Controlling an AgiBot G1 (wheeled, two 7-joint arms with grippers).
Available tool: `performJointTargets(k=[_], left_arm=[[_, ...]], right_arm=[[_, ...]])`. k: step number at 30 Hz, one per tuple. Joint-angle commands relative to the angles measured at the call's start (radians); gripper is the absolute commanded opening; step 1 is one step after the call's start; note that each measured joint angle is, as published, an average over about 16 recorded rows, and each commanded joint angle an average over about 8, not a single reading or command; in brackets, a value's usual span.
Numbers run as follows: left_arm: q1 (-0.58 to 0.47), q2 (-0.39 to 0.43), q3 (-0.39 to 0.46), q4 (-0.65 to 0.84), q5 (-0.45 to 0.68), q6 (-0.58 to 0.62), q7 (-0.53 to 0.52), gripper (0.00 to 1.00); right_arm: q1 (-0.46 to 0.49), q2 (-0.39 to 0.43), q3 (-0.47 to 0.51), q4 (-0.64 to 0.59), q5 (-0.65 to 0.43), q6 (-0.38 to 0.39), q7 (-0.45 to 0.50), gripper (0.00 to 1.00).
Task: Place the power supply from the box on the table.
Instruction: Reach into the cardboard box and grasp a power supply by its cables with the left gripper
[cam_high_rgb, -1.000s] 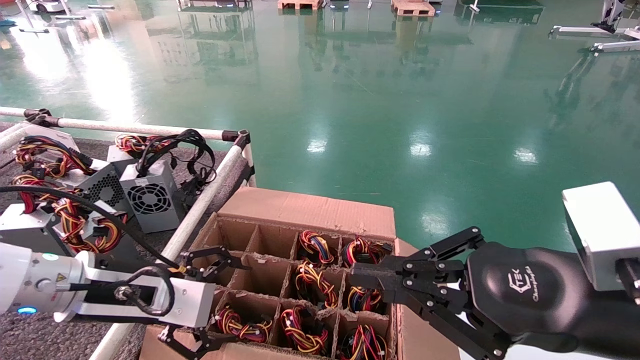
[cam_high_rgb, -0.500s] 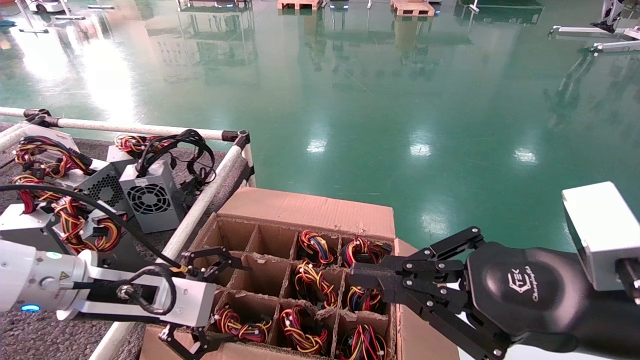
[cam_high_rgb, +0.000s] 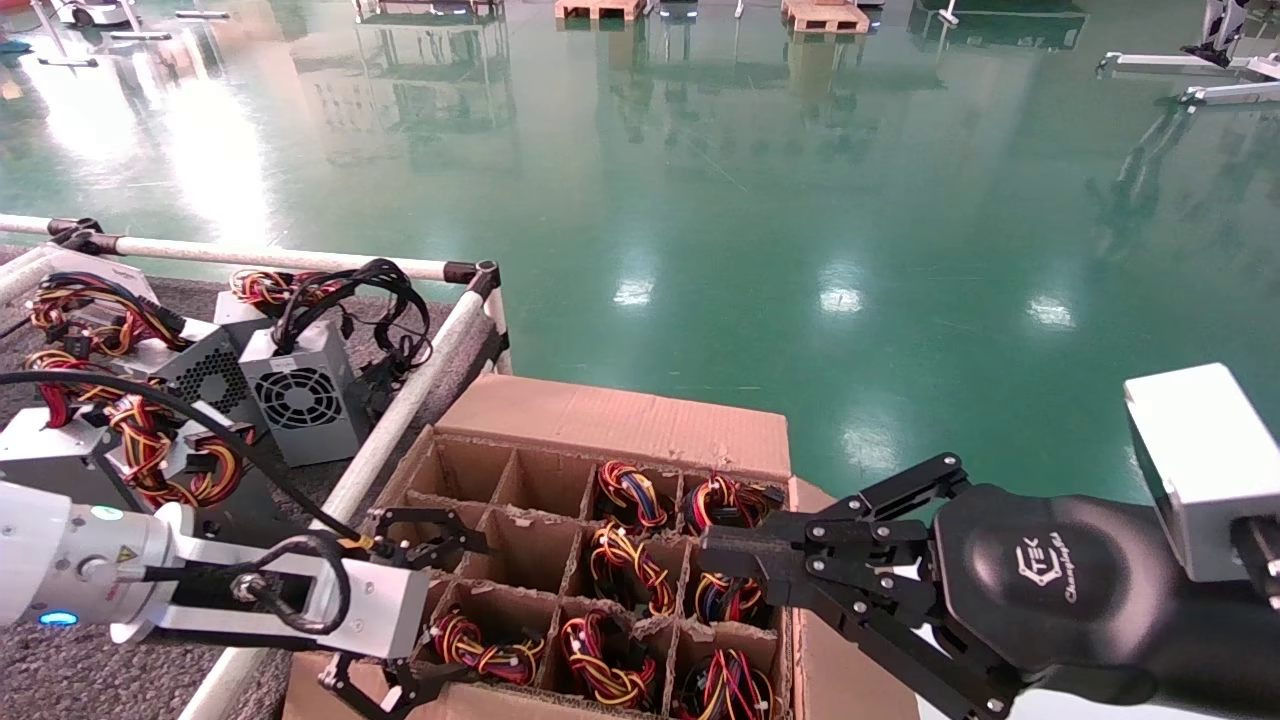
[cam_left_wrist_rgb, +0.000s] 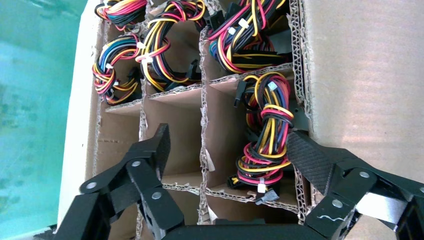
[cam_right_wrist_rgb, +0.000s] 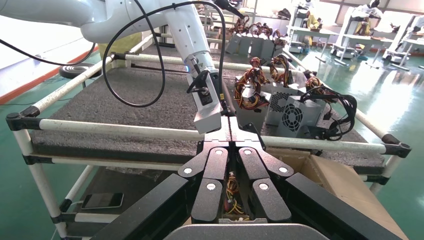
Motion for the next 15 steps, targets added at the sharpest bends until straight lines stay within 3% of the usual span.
performJointTargets(k=[1, 15], left_arm=[[0.000, 0.000, 0.001, 0.001, 0.000, 0.001, 0.000, 0.00], [-0.001, -0.002, 0.001, 0.007, 0.000, 0.004, 0.003, 0.00]], right_arm=[[0.000, 0.000, 0.000, 0.000, 0.000, 0.000, 0.000, 0.00], [0.000, 0.000, 0.000, 0.000, 0.000, 0.000, 0.000, 0.00]])
